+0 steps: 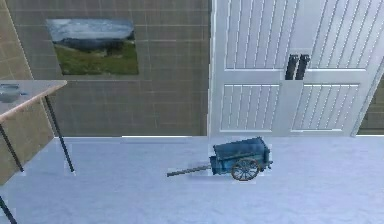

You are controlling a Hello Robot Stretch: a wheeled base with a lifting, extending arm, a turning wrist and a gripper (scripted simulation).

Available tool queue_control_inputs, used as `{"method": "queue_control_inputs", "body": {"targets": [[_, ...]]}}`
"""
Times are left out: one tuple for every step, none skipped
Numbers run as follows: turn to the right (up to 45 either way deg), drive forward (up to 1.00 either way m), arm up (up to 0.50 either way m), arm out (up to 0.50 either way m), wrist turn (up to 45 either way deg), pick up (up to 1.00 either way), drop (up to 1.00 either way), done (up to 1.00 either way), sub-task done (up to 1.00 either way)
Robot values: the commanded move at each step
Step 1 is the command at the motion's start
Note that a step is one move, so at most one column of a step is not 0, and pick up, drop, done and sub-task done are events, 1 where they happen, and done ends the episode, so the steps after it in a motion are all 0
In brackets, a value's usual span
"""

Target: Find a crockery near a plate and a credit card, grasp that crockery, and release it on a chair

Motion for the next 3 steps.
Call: {"method": "queue_control_inputs", "body": {"targets": [[0.0, 0.5, 0.0, 0.0, 0.0, 0.0, 0.0, 0.0, 0.0], [-45.0, 0.0, 0.0, 0.0, 0.0, 0.0, 0.0, 0.0, 0.0], [-6.0, 0.0, 0.0, 0.0, 0.0, 0.0, 0.0, 0.0, 0.0]]}}
